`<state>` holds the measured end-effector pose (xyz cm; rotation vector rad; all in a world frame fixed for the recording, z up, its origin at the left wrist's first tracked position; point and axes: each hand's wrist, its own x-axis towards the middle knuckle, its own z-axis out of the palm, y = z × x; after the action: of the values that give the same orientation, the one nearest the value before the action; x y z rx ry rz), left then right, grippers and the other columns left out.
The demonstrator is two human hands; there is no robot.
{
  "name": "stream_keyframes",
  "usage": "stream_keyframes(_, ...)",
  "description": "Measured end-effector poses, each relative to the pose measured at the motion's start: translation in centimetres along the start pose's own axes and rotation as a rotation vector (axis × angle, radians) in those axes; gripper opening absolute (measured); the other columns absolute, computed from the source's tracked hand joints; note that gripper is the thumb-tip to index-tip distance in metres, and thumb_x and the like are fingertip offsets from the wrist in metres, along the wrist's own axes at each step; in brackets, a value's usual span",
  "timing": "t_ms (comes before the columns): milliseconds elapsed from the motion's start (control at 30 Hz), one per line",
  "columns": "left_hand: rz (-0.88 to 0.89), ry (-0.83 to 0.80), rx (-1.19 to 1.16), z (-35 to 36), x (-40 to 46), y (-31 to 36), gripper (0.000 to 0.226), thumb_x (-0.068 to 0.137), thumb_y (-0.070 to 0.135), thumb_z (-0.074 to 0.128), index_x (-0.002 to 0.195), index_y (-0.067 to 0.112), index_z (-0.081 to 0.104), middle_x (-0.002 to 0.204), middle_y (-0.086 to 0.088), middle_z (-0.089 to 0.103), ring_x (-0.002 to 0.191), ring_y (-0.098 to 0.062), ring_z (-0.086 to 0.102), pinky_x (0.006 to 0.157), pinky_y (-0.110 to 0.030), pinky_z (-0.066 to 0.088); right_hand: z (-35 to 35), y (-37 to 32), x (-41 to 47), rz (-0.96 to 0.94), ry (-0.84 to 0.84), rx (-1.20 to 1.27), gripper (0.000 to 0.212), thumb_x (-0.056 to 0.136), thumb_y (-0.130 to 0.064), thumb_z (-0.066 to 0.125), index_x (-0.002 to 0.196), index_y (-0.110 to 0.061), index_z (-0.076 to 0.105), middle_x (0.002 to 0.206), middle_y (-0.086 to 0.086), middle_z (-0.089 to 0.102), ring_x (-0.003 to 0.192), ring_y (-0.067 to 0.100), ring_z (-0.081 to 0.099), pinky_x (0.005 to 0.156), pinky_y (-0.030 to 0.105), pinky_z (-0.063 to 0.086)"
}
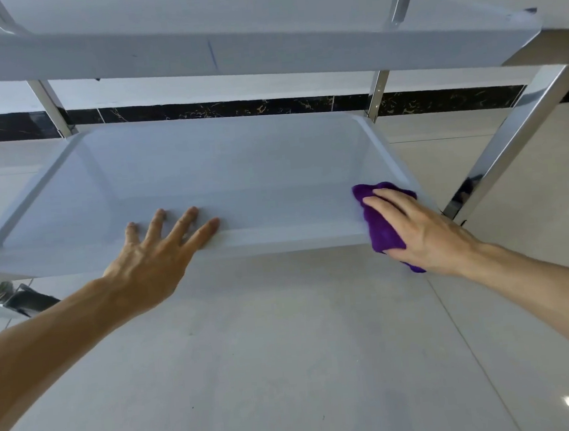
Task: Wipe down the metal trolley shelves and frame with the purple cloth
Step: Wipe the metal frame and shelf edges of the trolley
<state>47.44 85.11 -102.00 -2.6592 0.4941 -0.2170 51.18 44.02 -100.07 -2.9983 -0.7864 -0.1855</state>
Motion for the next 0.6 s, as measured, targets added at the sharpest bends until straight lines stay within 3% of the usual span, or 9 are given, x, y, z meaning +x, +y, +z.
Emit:
stream_keyframes(100,-0.035,-0.028,-0.129,-1.2,1.0,0.9,0.077,0.079,0.023,0.073,0.149,0.015,0.040,0.152,-0.019,0.039,0.126,-0.050,0.046,0.090,-0.068,0.044,0.1,-0.7,0.6,0.013,0.002,-0.006,0.091,0.079,-0.023,0.079,0.152,-0.007,0.028,0.156,0.012,0.026,0.143,0.030,0.030,0.109,0.043,0.042)
stream_keyframes(200,0.003,0.002,-0.238,-2.1,2.8,3.4,0.074,0.094,0.043,0.051,0.155,0.021,0.018,0.162,-0.010,0.018,0.145,-0.035,0.026,0.113,-0.057,0.028,0.8,-3.9,2.6,-0.049,0.011,0.009,0.093,0.078,-0.026,0.080,0.151,-0.006,0.028,0.156,0.015,0.026,0.145,0.032,0.026,0.116,0.042,0.034)
stream_keyframes(267,0.040,0.007,-0.266,-2.9,4.3,5.5,0.073,0.098,0.047,0.043,0.156,0.018,0.010,0.164,-0.008,0.011,0.148,-0.030,0.017,0.119,-0.052,0.019,1.3,-6.2,4.0,-0.100,0.039,0.020,0.092,0.077,-0.025,0.080,0.150,-0.004,0.029,0.154,0.019,0.029,0.144,0.034,0.027,0.118,0.041,0.029)
stream_keyframes(467,0.117,0.049,-0.253,-3.6,6.5,8.7,0.062,0.104,0.038,0.033,0.157,0.016,0.008,0.163,-0.007,0.015,0.148,-0.031,0.019,0.115,-0.053,0.025,1.6,-6.0,4.3,-0.152,0.030,0.023,0.095,0.081,-0.027,0.078,0.154,-0.013,0.020,0.158,0.009,0.023,0.146,0.026,0.024,0.114,0.035,0.033)
stream_keyframes(600,0.156,0.131,-0.297,-3.2,5.8,8.1,0.052,0.102,0.022,0.048,0.151,0.010,0.036,0.155,-0.014,0.038,0.139,-0.039,0.040,0.105,-0.059,0.038,0.7,-0.5,0.9,-0.046,0.017,0.006,0.089,0.082,-0.017,0.076,0.154,-0.010,0.023,0.157,0.012,0.025,0.143,0.029,0.031,0.106,0.039,0.042)
